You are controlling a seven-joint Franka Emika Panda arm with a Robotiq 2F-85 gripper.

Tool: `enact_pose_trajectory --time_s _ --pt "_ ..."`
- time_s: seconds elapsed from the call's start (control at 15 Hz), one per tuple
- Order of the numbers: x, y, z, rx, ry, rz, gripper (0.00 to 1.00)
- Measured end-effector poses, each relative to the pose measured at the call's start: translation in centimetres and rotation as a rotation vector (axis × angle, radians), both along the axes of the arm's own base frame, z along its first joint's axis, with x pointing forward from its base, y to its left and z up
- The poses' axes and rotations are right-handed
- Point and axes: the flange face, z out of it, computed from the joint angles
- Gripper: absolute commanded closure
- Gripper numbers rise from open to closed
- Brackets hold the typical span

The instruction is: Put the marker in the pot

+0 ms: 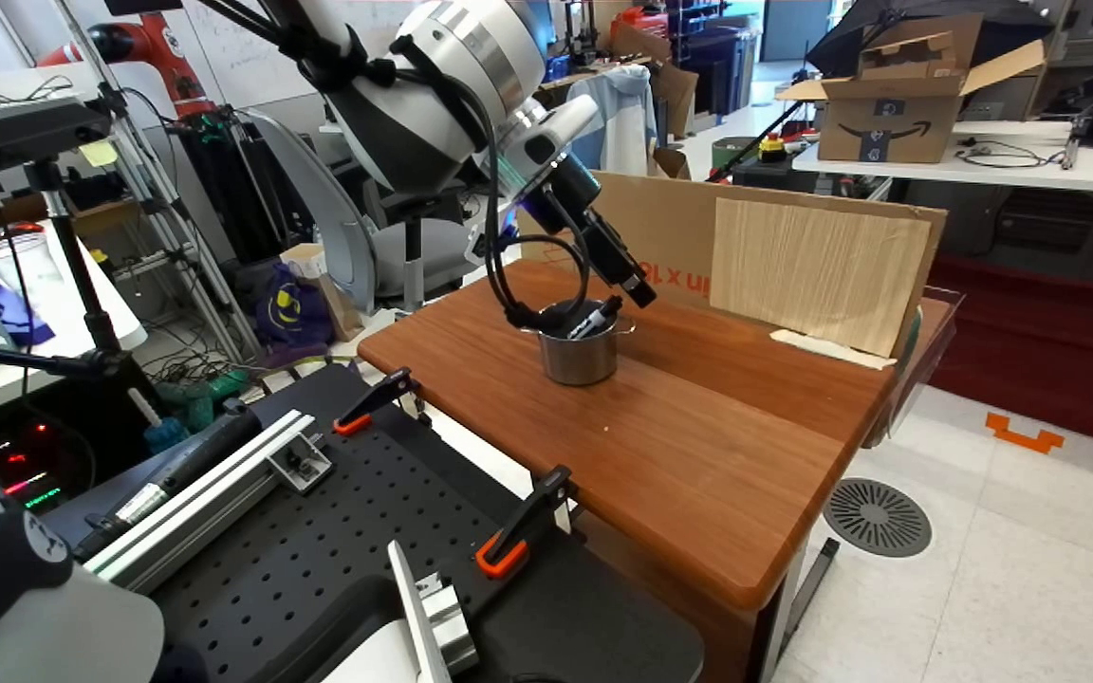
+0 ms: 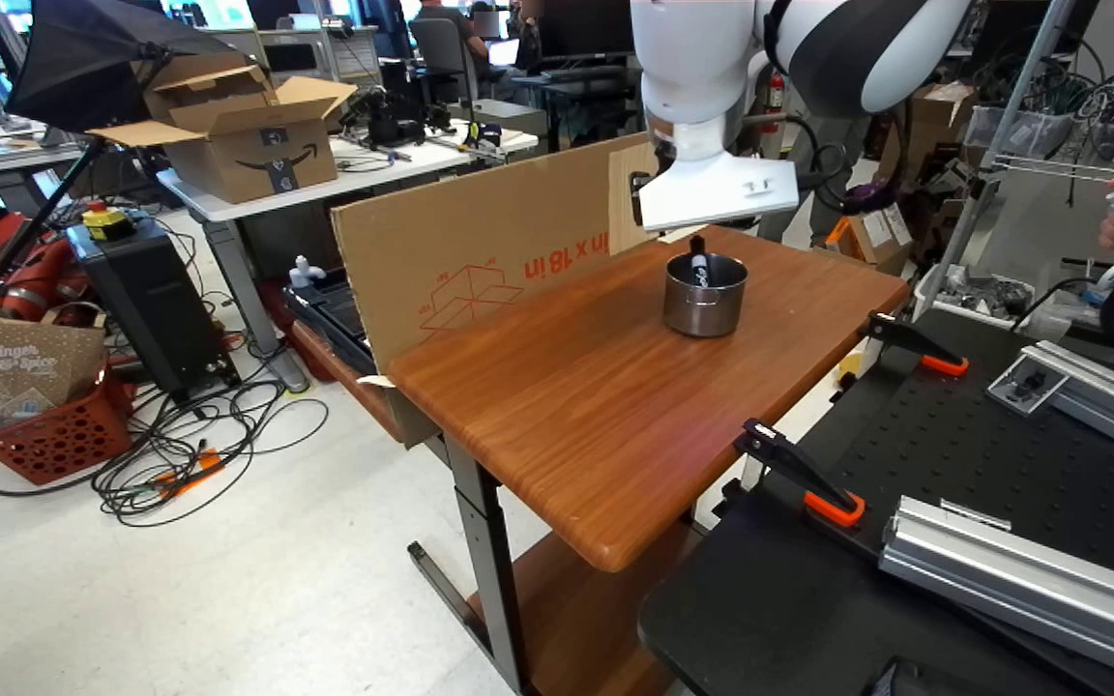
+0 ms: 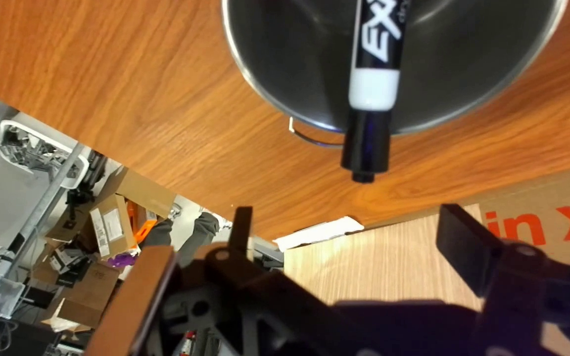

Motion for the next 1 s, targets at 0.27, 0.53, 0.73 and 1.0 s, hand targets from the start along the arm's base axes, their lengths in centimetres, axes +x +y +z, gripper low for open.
enact_pose_trajectory --time_s 0.27,0.53,0.73,1.0 --pt "0.5 0.0 0.7 0.008 -0.018 -0.001 0.0" --pt "1.0 1.0 3.3 0.023 -0.061 0.014 0.0" --pt "0.6 1.1 4.3 0.025 -0.066 0.022 0.0" --pt "0.4 1.0 4.1 0.025 -0.061 0.021 0.0"
